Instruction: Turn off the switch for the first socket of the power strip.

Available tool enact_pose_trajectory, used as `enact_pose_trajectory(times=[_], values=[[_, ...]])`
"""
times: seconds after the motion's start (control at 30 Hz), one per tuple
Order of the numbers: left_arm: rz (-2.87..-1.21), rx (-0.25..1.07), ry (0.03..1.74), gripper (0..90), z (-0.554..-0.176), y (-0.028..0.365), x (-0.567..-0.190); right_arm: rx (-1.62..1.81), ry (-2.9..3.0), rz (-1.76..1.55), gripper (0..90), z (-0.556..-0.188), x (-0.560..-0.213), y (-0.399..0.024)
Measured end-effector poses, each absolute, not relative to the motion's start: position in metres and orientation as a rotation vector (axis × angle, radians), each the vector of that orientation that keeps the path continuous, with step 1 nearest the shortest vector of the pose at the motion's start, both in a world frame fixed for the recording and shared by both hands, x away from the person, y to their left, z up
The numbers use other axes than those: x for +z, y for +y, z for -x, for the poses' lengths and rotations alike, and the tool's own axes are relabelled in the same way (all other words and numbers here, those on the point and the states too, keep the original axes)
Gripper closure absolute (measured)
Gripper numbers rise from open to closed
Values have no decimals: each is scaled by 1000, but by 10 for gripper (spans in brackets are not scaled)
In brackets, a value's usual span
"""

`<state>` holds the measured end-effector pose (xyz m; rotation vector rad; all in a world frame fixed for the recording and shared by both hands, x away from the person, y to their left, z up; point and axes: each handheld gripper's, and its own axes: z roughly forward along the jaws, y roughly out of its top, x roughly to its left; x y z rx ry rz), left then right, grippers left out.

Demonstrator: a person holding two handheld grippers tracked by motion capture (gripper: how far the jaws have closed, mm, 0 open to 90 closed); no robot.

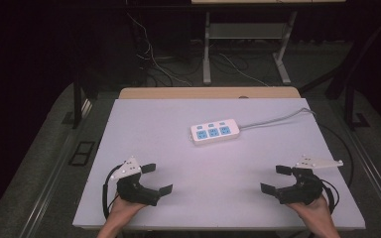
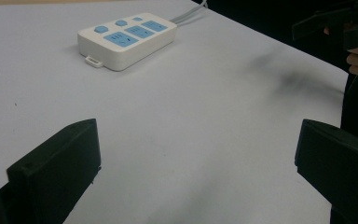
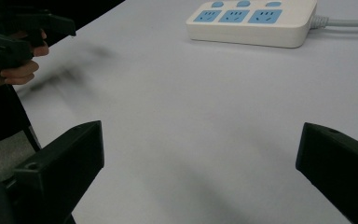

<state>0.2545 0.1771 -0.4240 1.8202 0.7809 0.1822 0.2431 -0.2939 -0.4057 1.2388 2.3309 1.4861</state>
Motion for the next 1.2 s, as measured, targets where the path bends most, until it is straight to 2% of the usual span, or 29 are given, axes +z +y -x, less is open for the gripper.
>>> enact_pose_trajectory(times=[1.2], values=[[-1814,170,786,0,-255,181,-424,1406,2435,-1221,7,-267,-388,-281]])
